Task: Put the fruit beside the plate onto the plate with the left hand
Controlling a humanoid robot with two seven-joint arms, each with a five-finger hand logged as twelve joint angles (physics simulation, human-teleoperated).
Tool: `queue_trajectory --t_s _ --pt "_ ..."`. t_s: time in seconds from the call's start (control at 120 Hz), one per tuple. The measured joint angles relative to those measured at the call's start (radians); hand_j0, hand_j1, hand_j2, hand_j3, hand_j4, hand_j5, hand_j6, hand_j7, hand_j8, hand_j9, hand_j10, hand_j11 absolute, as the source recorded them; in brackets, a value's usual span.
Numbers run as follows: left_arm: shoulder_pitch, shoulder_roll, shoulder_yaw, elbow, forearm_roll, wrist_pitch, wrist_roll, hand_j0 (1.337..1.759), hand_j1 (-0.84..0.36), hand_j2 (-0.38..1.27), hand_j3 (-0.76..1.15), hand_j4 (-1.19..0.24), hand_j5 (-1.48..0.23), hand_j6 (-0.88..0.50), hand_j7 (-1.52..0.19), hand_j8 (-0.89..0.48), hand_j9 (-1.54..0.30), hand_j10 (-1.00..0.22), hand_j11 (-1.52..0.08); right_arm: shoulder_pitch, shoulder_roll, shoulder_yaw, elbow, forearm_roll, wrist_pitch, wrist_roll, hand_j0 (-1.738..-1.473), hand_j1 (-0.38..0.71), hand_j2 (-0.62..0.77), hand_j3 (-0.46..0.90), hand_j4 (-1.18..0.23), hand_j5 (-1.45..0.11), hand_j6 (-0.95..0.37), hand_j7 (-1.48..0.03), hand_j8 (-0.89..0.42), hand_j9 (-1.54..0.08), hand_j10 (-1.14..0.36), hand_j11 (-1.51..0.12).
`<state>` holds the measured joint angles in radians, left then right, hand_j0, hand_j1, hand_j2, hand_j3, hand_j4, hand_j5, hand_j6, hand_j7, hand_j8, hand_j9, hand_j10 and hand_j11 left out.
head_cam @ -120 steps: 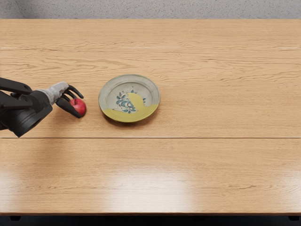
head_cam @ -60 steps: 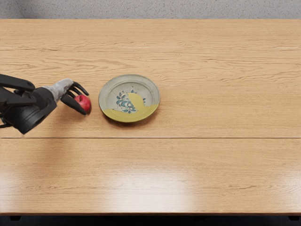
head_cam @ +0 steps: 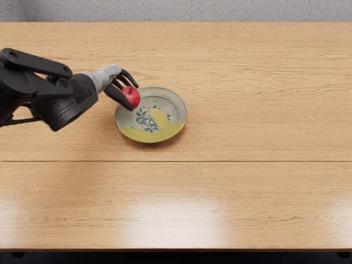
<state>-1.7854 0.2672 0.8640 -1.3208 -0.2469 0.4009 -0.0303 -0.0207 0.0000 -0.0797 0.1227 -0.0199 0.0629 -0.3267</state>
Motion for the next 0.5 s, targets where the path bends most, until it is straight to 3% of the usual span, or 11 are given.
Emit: queue_trajectory --t_s 0.1,0.158,0.292,0.5 --pt "0.0 -0.035 0.0 0.0 -0.023 -0.002 0.001 1.658 -0.3 0.42 0.0 -0.58 -0.8 -0.44 -0.78 -0.45 -0.77 -0.59 -0.77 0.0 0.0 0.0 0.0 0.0 0.0 0.0 -1.658 -0.35 0.0 0.0 0.0 0.0 0.0 0.0 0.0 0.0 0.0 0.0" --pt "0.0 -0.036 0.0 0.0 -0.029 -0.002 0.001 1.658 -0.31 0.34 0.0 -0.57 -0.78 -0.46 -0.77 -0.48 -0.76 -0.58 -0.76 0.0 0.0 0.0 0.0 0.0 0.0 0.0 -1.658 -0.35 0.0 0.0 0.0 0.0 0.0 0.0 0.0 0.0 0.0 0.0" --pt "-0.028 -0.019 -0.007 0.0 -0.034 -0.01 0.0 1.658 -0.06 0.19 0.0 -0.35 -0.48 -0.29 -0.47 -0.3 -0.46 -0.36 -0.46 0.0 0.0 0.0 0.0 0.0 0.0 0.0 -1.658 -0.35 0.0 0.0 0.0 0.0 0.0 0.0 0.0 0.0 0.0 0.0" --pt "-0.083 0.201 0.013 0.002 -0.031 -0.185 0.002 1.658 0.19 0.07 0.0 -0.14 -0.18 -0.11 -0.18 -0.12 -0.18 -0.14 -0.18 0.0 0.0 0.0 0.0 0.0 0.0 0.0 -1.658 -0.35 0.0 0.0 0.0 0.0 0.0 0.0 0.0 0.0 0.0 0.0"
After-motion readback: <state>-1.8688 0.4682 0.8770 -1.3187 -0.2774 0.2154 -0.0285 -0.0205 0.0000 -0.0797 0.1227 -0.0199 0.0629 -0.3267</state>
